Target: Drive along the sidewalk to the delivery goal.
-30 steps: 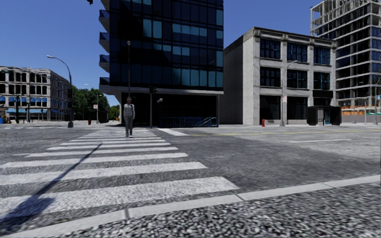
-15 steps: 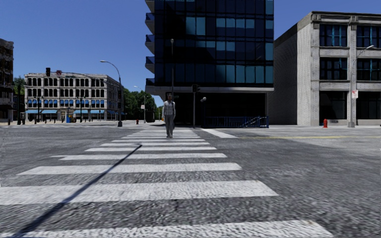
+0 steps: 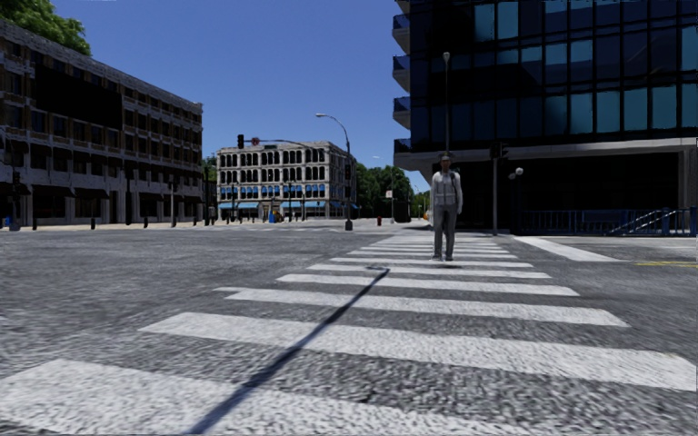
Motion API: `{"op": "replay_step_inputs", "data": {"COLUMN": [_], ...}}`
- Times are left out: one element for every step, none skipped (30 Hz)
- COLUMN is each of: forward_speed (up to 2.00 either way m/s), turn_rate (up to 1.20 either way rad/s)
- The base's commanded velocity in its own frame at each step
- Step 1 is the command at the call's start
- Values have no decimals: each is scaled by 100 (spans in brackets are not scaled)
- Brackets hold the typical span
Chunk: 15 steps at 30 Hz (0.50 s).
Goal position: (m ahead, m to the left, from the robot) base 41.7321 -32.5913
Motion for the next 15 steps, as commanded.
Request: {"op": "replay_step_inputs", "data": {"forward_speed": [200,200,200,200,200,200,200,200,200,200,200,200,200,200,200], "turn_rate": [3,0,0,0,0,0,0,0,0,0,0,0,0,0,0]}}
